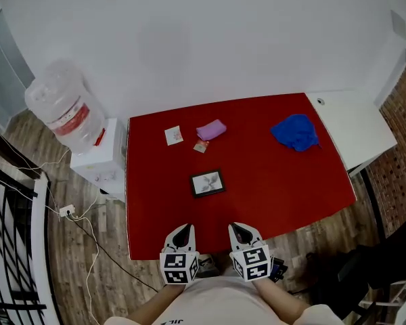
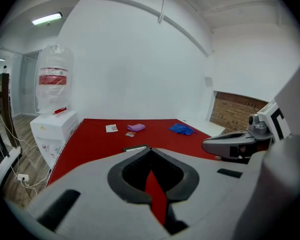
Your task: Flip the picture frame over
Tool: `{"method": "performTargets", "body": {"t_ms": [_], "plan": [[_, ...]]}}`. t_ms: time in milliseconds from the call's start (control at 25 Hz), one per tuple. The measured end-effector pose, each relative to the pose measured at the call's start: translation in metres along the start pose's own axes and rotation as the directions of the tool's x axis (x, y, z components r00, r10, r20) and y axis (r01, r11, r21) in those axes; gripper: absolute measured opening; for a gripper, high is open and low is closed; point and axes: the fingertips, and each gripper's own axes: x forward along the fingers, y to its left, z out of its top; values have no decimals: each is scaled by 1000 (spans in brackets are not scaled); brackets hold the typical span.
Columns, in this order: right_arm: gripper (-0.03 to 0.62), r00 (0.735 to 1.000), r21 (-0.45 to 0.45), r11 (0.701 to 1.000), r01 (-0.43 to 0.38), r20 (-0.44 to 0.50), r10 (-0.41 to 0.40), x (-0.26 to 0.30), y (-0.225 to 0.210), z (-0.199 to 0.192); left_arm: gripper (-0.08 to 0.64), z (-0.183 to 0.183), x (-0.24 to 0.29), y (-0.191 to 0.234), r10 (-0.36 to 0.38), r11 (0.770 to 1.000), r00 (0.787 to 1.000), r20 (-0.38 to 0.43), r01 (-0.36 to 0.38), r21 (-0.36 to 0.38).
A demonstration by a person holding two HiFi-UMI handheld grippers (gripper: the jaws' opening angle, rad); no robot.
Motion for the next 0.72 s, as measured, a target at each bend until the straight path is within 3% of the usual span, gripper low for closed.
{"method": "performTargets", "body": {"t_ms": [400,720], "plan": [[5,999,-9,1000,-15,-45,14,31,-39,18,5,20,45,2,23,999,1000,-17,-24,-32],[5,995,-21,998,-64,-72,63,62,-46,27,5,18,67,14,62,996,997,-42,-65,-64]]}}
